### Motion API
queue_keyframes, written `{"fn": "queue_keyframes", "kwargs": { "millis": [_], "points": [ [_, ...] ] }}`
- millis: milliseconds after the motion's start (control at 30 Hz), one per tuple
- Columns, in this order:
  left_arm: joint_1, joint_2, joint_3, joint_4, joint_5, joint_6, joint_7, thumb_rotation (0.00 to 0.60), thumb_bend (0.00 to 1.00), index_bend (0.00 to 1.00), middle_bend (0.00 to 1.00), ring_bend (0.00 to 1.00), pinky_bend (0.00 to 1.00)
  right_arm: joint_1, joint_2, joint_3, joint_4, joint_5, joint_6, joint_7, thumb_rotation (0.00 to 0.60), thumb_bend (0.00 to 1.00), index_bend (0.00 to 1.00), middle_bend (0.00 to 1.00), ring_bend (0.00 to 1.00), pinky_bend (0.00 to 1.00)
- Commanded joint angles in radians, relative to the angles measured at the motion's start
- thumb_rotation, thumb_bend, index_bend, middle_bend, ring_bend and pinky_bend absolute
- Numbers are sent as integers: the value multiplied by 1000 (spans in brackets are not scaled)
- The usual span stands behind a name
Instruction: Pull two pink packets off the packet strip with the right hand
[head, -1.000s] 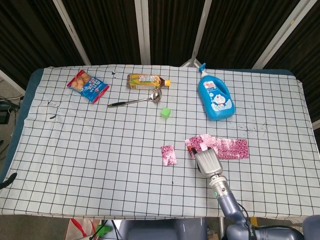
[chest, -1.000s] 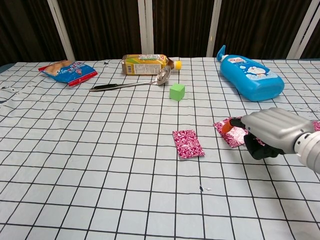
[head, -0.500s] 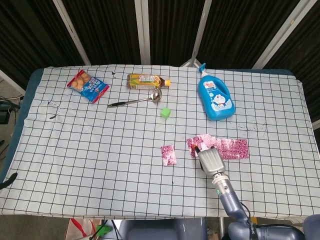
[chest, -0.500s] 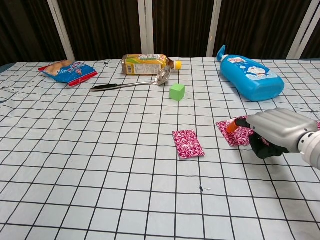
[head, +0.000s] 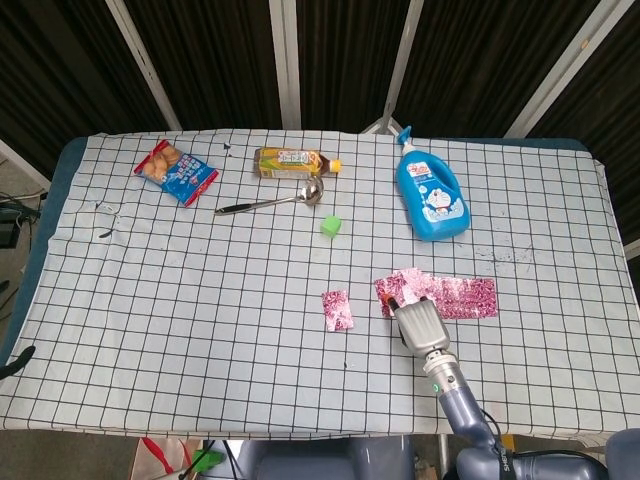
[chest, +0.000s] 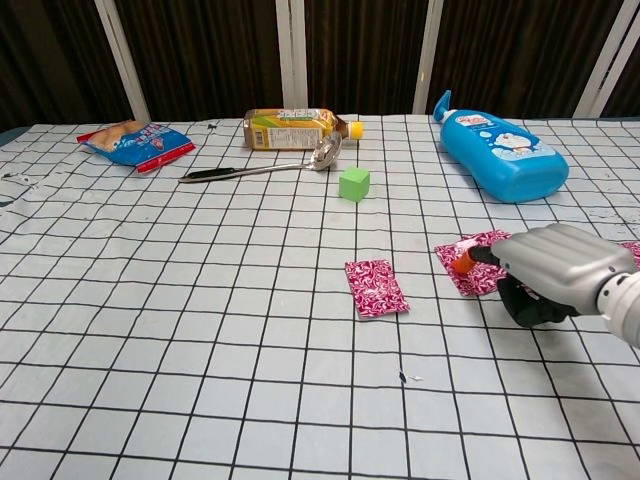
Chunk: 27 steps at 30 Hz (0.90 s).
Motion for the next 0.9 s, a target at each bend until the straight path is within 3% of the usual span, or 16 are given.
{"fn": "queue_keyframes", "kwargs": {
  "millis": [33, 900],
  "points": [
    [0, 0, 0, -1, 1, -1, 0, 600, 275, 130, 0, 0, 103, 1, -2, -2, 1, 3, -1, -3, 600, 835, 236, 844, 824, 433],
    [3, -1, 0, -4, 2, 7, 9, 600, 275, 130, 0, 0, 103, -17, 31, -59, -45, -16, 27, -50, 600, 835, 236, 844, 823, 433]
  ]
}}
